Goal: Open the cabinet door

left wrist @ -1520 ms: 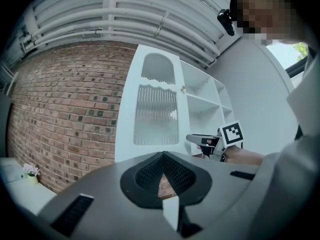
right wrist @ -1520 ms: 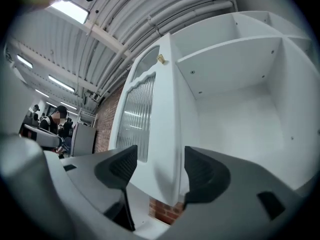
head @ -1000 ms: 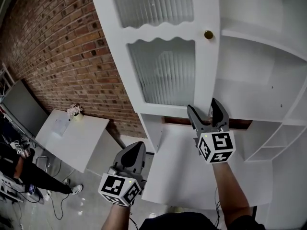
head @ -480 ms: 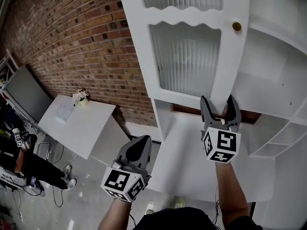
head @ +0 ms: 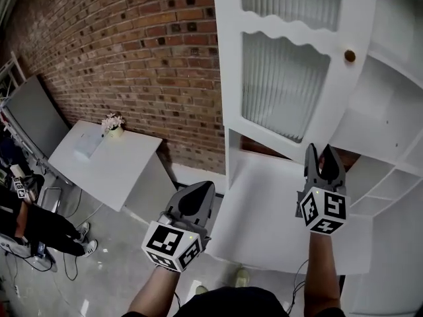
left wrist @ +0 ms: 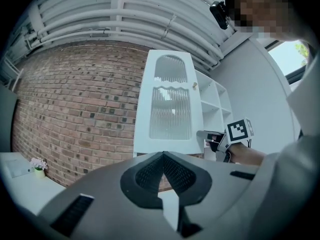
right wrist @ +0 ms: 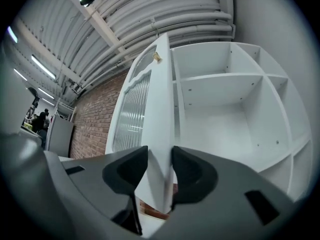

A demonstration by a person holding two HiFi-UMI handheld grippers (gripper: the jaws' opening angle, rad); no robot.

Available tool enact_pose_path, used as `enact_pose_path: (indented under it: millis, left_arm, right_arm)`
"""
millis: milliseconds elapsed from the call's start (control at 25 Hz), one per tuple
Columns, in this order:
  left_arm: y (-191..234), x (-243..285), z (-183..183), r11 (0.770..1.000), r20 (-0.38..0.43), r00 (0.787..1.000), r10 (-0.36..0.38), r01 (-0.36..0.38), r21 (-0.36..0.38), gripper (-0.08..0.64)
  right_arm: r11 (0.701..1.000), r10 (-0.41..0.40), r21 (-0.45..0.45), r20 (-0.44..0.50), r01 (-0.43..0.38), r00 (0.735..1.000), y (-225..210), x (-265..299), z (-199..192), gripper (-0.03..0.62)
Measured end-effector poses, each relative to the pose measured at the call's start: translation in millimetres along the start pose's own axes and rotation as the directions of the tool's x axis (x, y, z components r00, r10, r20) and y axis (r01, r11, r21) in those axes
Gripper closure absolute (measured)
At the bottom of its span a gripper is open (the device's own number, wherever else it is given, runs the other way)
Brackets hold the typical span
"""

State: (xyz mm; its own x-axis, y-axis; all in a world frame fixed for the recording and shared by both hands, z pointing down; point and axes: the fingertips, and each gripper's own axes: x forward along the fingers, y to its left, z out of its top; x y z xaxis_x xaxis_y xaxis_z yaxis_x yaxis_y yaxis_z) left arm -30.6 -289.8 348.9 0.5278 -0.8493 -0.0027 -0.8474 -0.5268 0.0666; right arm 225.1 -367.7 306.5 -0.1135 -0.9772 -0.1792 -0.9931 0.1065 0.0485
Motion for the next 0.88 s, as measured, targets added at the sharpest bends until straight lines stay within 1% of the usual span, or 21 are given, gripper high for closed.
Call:
enact_pose_path:
  millis: [240, 400, 560, 880]
  left_arm:
    - [4.0, -20.4, -1.3, 1.000, 0.009, 1.000, -0.016, 0.016, -0.005, 0.560]
    - [11.0, -33.1, -0.4, 1.000, 0.015, 1.000, -0.019, 0.019, -0.008, 0.560]
    - [16.9, -43.3, 1.2, 1.000, 0.023, 0.999, -0.027, 0.027, -0.009, 0.560]
    - [19.7, -55.0, 4.6, 0.999, 0.039, 0.998, -0.045, 0.046, -0.007, 0.560]
  right_arm:
    - [1.000, -0.021, -0.014, -0.005, 0.021, 1.000, 14.2, -23.0, 1.7, 0.472]
    - [1.000, -0.011, -0.002, 0.001, 0.011, 1.000, 25.8, -39.2, 6.0, 0.489]
    - [1.000, -0.005, -0.014, -0.001, 0.005, 1.000, 41.4, -54.1, 9.6, 0.494]
    - [0.997, 0.054, -0.058, 0.006, -0.053, 0.999, 82.1, -86.1, 17.7, 0.514]
